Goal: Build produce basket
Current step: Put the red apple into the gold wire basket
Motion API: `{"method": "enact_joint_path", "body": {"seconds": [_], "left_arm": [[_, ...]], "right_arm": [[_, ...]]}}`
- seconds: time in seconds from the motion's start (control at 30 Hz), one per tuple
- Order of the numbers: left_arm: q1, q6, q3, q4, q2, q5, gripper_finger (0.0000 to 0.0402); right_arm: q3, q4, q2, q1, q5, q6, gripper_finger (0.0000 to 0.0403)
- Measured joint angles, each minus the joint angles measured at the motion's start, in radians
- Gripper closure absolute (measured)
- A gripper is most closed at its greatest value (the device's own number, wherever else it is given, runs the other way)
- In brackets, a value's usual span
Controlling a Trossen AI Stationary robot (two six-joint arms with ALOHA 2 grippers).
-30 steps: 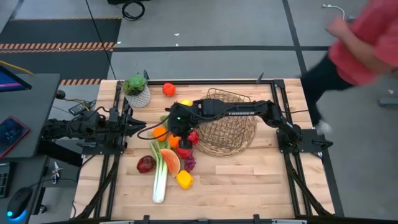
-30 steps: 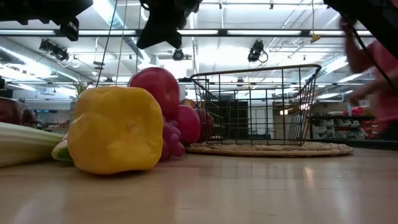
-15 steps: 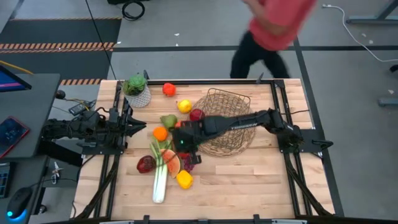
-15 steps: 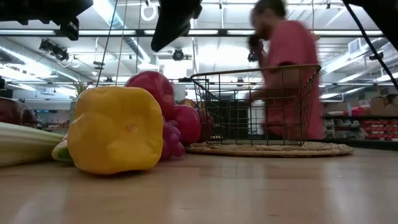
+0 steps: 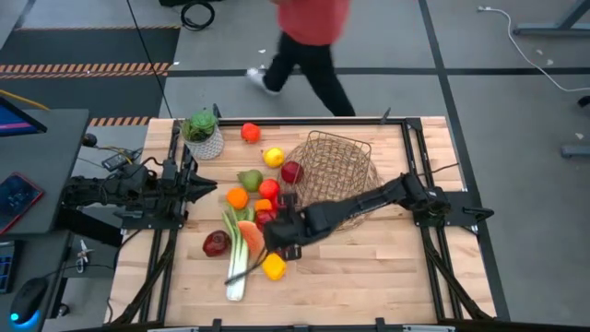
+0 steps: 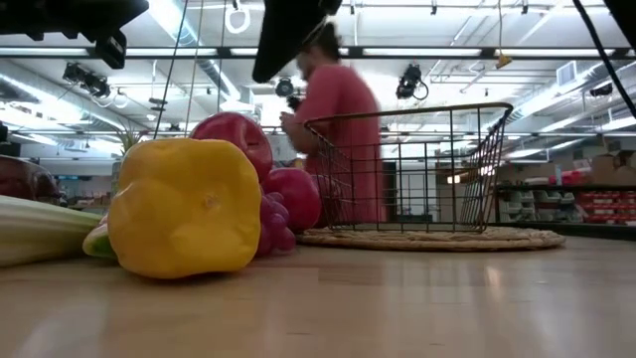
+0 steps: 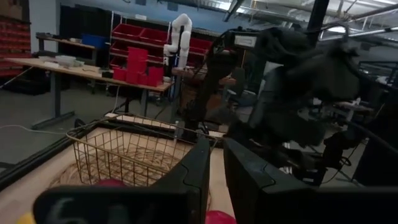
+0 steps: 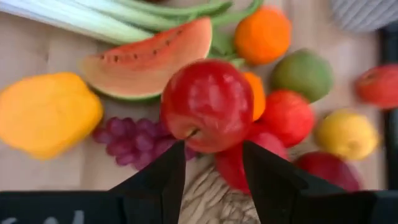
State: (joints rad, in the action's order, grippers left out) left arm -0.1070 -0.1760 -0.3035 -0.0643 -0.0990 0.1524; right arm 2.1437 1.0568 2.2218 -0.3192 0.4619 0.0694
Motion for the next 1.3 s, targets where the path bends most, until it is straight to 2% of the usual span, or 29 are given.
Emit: {"method": "enact_joint_path", "body": {"seconds": [0.23, 0.67, 0.9, 1.3], "left_arm": [[0.000, 0.003, 0.000, -0.001, 0.000, 0.000, 0.0349], [0.000, 0.004, 0.000, -0.019, 0.000, 0.000, 0.0349], [0.000, 0.004, 0.000, -0.020, 0.000, 0.000, 0.0349], [0.000, 0.004, 0.000, -0.020, 0.000, 0.000, 0.0349]], "right_arm": [[-0.178, -0.192, 0.002, -0.067, 0.259, -0.124, 0.0237], [-0.476, -0.633, 0.003, -0.141, 0.589, -0.453, 0.0236], [-0.533, -0.711, 0.003, -0.140, 0.596, -0.473, 0.0237], [-0.535, -0.750, 0.003, -0.119, 0.571, -0.473, 0.0237]]}}
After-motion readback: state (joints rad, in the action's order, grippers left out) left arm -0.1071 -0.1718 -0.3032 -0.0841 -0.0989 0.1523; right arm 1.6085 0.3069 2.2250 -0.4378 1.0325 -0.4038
